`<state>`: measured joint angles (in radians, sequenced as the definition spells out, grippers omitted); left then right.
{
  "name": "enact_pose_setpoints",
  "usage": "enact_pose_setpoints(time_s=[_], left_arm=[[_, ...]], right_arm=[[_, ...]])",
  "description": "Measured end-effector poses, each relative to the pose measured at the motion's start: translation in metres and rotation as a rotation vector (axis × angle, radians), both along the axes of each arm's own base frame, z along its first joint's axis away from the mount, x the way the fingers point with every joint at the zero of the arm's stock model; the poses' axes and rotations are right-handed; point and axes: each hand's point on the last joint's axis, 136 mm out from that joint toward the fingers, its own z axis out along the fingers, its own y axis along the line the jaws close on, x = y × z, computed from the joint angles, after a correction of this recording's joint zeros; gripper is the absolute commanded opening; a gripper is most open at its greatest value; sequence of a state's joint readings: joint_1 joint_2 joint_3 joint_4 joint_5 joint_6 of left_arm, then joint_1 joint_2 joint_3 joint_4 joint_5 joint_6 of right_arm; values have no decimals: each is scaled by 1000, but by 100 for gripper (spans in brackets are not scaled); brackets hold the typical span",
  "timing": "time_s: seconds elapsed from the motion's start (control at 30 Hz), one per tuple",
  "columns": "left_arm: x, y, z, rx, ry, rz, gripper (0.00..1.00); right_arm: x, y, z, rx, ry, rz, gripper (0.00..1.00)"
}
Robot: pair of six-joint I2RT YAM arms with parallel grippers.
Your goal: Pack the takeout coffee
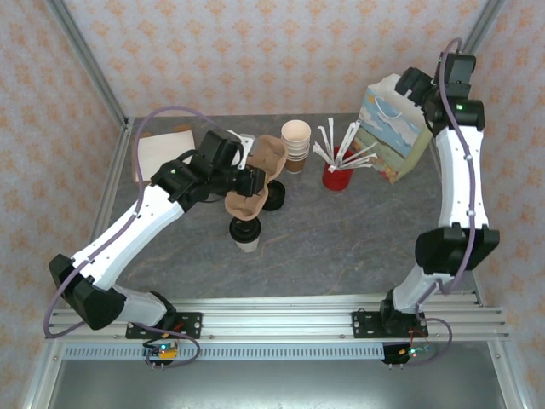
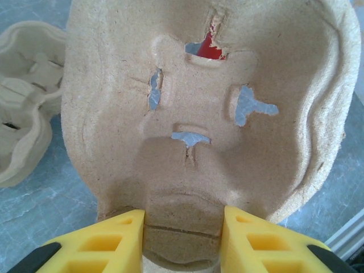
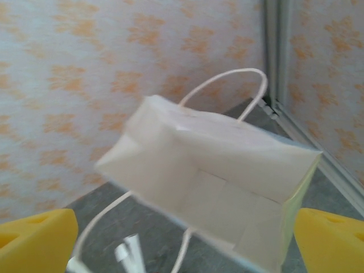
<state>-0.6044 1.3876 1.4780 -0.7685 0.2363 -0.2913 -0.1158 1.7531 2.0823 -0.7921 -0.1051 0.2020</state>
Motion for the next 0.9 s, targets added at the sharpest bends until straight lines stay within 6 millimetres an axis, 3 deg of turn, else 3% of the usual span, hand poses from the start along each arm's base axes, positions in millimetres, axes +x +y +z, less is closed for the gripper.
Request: enact_pose_setpoints(time_s=[0.13, 0.33, 0.63, 0.8, 0.9], left_arm=[[-2, -10, -6, 4, 17, -27, 34], [-3, -19, -2, -4, 11, -48, 34], [2, -23, -4, -10, 8, -51, 34], [3, -24, -7, -5, 14, -51, 34], [3, -24, -7, -5, 14, -51, 34]], right_arm=[[21, -36, -27, -6, 81, -78, 97], [34, -73, -59, -51, 192, -148, 96], [42, -75, -98, -70, 310, -119, 83], [34, -72, -110, -61, 361, -109, 78], [19, -65, -121, -32, 404, -92, 75]])
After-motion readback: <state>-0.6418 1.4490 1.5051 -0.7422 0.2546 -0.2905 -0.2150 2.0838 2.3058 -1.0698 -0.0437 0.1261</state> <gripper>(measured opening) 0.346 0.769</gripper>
